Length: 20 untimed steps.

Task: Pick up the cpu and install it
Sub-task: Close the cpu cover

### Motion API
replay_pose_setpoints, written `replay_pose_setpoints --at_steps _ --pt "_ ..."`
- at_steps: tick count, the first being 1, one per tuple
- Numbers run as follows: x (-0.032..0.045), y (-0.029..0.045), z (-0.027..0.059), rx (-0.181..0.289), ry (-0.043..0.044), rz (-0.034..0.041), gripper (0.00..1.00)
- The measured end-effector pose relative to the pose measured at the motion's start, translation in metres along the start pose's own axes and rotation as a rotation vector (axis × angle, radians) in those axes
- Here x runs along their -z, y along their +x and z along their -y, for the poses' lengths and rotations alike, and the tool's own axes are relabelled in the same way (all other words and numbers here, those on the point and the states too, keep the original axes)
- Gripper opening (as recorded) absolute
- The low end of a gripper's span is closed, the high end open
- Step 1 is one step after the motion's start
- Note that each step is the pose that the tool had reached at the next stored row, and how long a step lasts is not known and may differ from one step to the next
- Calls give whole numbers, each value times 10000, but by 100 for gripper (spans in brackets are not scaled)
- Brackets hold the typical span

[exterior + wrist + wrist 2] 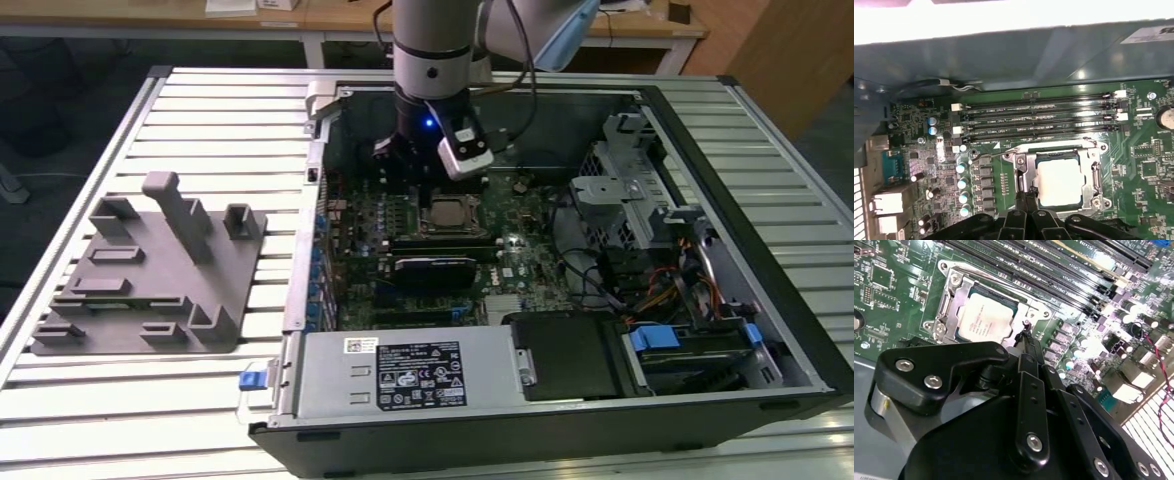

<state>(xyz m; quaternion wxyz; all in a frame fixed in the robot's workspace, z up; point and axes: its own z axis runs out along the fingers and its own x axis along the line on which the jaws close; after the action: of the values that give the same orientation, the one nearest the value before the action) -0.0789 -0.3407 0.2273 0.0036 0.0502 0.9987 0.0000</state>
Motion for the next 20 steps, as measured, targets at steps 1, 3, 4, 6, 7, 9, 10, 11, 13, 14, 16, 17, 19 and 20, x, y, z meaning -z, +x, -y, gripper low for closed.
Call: replay_pose_setpoints --at_steps 1,3,4,6,7,9,10,11,13,14,16,17,19,20 --pt "15 0 0 0 1 0 11" --pt "44 0 0 0 0 2 11" --pt "56 0 0 0 0 3 11" --pt "60 -1 0 0 -3 5 11" --pt "60 -1 0 0 -4 6 11" --pt "62 -1 0 0 -2 5 11" --pt "62 -4 0 1 -1 4 11" --pt "63 -15 -1 1 2 3 11" --pt "62 -57 -6 0 -1 4 11" --pt "62 -84 -8 -1 -1 4 11" --pt "61 -146 -15 1 0 4 11" --pt "61 -180 -18 0 -1 4 11" --pt "60 -247 -25 0 0 4 11" --pt "60 -279 -28 0 -1 4 11"
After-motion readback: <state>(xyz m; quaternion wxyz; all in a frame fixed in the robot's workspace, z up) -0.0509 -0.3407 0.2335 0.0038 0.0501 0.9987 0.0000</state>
